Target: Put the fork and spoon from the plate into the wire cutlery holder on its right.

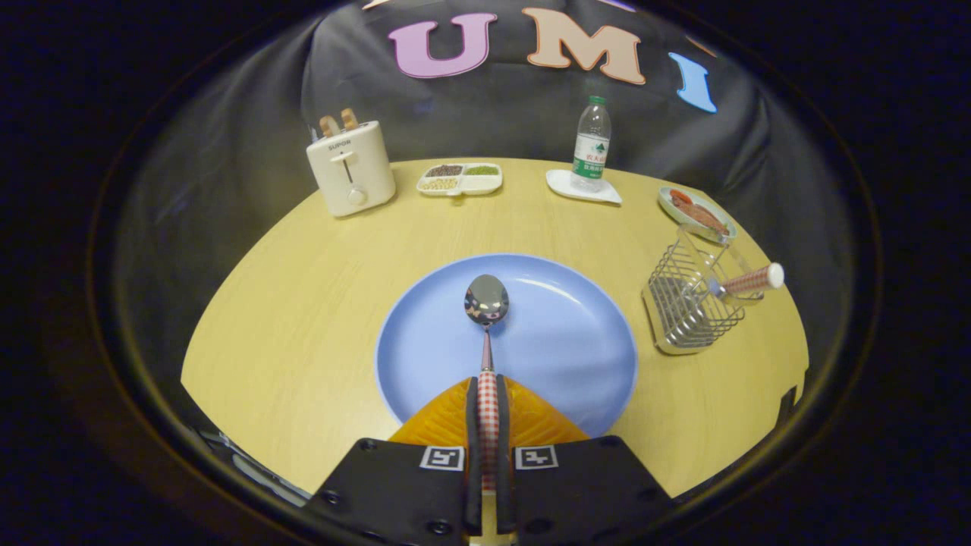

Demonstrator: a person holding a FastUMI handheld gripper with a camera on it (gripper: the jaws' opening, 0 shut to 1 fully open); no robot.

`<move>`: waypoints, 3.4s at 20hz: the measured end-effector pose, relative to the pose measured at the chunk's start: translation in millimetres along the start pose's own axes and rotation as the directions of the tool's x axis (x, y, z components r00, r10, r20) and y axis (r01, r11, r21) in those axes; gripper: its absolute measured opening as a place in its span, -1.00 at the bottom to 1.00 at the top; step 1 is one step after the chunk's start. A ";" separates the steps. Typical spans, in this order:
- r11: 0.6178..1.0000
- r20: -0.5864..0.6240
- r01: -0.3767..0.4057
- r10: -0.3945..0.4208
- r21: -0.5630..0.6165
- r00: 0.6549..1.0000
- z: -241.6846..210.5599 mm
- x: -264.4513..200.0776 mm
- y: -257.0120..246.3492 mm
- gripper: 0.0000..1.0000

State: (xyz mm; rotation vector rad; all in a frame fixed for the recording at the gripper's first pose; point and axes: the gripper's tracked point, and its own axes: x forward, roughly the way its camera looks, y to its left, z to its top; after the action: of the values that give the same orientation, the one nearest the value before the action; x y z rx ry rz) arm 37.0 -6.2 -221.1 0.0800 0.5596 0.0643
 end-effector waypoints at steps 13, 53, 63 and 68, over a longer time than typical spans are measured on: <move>0.859 -0.237 0.393 -0.327 0.329 0.915 101.0 -67.7 -73.7 -0.79; 0.840 -0.703 0.475 -0.170 0.263 0.691 102.1 -58.8 -187.5 1.00; 0.923 -0.176 0.321 -0.287 0.212 0.941 164.6 -72.4 -186.7 1.00; 0.953 0.134 0.276 -0.292 0.121 0.947 200.7 -86.0 -186.9 1.00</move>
State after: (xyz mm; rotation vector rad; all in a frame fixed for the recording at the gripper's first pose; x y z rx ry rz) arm 78.5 -211.0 -23.7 0.1008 0.4185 -0.2505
